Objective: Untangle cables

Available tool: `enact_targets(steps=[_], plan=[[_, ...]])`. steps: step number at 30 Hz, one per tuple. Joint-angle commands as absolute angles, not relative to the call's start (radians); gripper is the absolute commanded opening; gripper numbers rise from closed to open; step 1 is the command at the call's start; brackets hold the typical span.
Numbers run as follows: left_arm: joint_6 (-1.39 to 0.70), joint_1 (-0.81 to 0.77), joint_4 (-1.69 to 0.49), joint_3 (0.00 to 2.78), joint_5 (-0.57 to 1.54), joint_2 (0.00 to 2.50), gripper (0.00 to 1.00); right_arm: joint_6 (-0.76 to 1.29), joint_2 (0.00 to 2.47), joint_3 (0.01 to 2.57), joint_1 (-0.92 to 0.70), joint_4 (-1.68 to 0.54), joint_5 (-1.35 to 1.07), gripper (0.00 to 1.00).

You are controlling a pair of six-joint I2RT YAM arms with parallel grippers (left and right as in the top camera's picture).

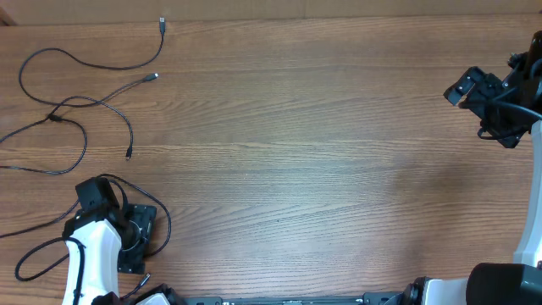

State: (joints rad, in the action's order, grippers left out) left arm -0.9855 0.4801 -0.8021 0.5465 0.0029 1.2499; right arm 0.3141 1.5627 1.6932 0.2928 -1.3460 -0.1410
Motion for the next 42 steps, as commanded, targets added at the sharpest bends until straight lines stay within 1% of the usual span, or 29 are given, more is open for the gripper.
enact_targets(steps=[1,4,7,8,9,11,14,15,17,18,23,31,42], plan=[[-1.003,0.486,-0.783,0.517,-0.011,1.243,0.93,0.310,1.562,1.701,0.293,-1.341,-0.134,1.00],[-1.003,0.486,-0.770,0.501,-0.012,1.243,0.90,0.310,1.562,1.701,0.293,-1.341,-0.134,1.00],[-1.003,0.486,-0.745,0.483,-0.043,1.243,0.81,0.310,1.562,1.701,0.293,-1.341,-0.134,1.00],[-1.003,0.486,-0.722,0.469,-0.062,1.243,0.73,0.310,1.562,1.701,0.293,-1.341,-0.134,1.00],[-1.003,0.486,-0.708,0.461,-0.064,1.243,0.68,0.310,1.562,1.701,0.293,-1.341,-0.134,1.00],[-1.003,0.486,-0.693,0.451,-0.062,1.243,0.55,0.310,1.562,1.701,0.293,-1.341,-0.134,1.00],[-0.991,0.486,-0.664,0.442,-0.062,1.243,0.30,0.310,1.562,1.701,0.293,-1.341,-0.134,1.00],[-0.983,0.486,-0.656,0.442,-0.062,1.243,0.28,0.310,1.562,1.701,0.293,-1.341,-0.134,1.00],[-0.979,0.485,-0.643,0.442,-0.059,1.243,0.08,0.310,1.562,1.701,0.293,-1.341,-0.134,1.00],[-0.963,0.484,-0.640,0.442,-0.060,1.243,0.05,0.310,1.562,1.701,0.293,-1.341,-0.134,1.00],[-0.911,0.484,-0.630,0.442,-0.064,1.243,0.04,0.310,1.562,1.702,0.293,-1.341,-0.134,1.00],[-0.594,0.484,-0.500,0.442,-0.063,1.243,0.04,0.310,1.562,1.702,0.293,-1.341,-0.134,1.00],[-0.342,0.484,-0.424,0.442,-0.063,1.243,0.04,0.310,1.562,1.701,0.293,-1.341,-0.134,1.00]])
